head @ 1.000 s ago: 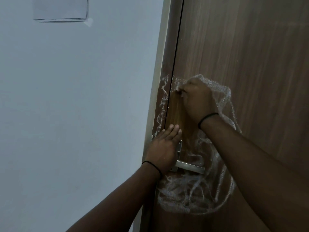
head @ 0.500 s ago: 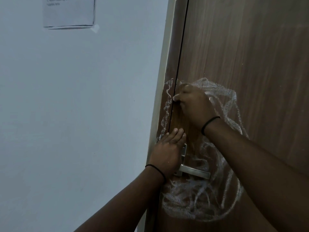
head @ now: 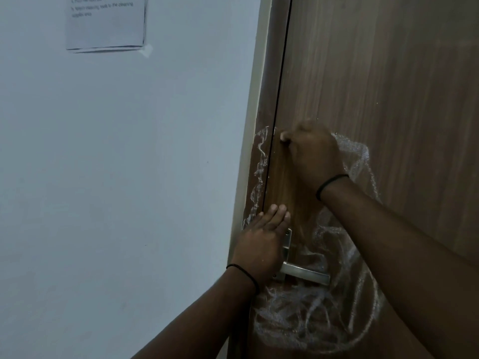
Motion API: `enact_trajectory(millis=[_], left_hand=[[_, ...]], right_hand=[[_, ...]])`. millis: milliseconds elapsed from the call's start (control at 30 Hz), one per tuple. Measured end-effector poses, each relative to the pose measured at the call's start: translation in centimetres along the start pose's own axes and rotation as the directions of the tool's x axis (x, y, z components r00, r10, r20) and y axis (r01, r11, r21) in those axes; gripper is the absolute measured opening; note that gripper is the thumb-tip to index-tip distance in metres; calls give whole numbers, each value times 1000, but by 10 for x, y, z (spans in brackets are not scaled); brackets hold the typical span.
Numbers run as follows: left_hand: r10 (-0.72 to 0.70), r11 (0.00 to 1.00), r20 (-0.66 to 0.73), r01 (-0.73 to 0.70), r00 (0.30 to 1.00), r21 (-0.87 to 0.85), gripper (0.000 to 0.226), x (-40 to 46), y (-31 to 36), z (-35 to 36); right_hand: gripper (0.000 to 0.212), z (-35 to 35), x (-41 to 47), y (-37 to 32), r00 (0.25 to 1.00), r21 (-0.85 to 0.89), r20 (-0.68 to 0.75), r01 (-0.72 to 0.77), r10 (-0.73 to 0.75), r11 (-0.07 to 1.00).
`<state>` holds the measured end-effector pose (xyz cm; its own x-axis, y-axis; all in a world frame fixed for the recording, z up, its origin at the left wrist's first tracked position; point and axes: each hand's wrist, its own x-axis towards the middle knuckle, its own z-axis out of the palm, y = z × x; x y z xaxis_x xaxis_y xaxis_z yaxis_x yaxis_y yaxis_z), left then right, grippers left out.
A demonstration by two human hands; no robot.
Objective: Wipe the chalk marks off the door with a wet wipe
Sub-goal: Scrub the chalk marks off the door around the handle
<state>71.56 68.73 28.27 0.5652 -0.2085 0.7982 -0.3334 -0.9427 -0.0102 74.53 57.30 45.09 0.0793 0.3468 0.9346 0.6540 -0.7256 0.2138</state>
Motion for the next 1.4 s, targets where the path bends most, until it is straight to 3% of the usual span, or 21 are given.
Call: enact_trajectory(millis=[100, 233, 433, 600, 733, 867, 933, 1067, 1300, 1400], left_hand=[[-9, 1000, 3, 9, 1000, 19, 65, 0, 1, 1], [-5, 1000, 13, 5, 1000, 30, 64, 1, -1, -3], [8, 999, 23, -9, 1000, 48, 64, 1, -1, 0], [-5, 998, 14, 4, 1000, 70, 58, 2, 2, -3], [12, 998, -80, -8, 997, 54, 43, 11, 8, -20], [35, 997, -198, -21, 979, 76, 50, 29, 5, -34], [-10, 994, -178, 28, 984, 101, 54, 43, 5, -39], [-52, 981, -87, 68, 995, 183, 58, 61, -3, -37], [-106, 968, -61, 117, 992, 222, 58, 67, -2, -30], [-127, 967, -48, 135, 991, 217, 57, 68, -1, -33]], right_hand=[[23, 9, 19, -12, 1000, -19, 8, -12, 12, 1000], [21, 15, -6, -20, 985, 17, 121, 122, -123, 992], [16, 4, 2, 8, 997, -11, -73, 3, -4, 1000], [19, 0, -30, 7, 997, -35, 53, 55, -53, 998], [14, -19, -48, 17, 998, -37, 51, 39, -37, 999], [18, -28, -10, 33, 997, -22, -35, -63, 62, 998], [20, -26, 2, 24, 998, -12, 4, -66, 67, 998], [20, -24, -21, 17, 987, -7, 132, 88, -86, 996], [24, -27, -2, 37, 998, -62, -13, -59, 58, 996], [25, -26, -13, 28, 998, -27, 58, 5, -4, 1000]])
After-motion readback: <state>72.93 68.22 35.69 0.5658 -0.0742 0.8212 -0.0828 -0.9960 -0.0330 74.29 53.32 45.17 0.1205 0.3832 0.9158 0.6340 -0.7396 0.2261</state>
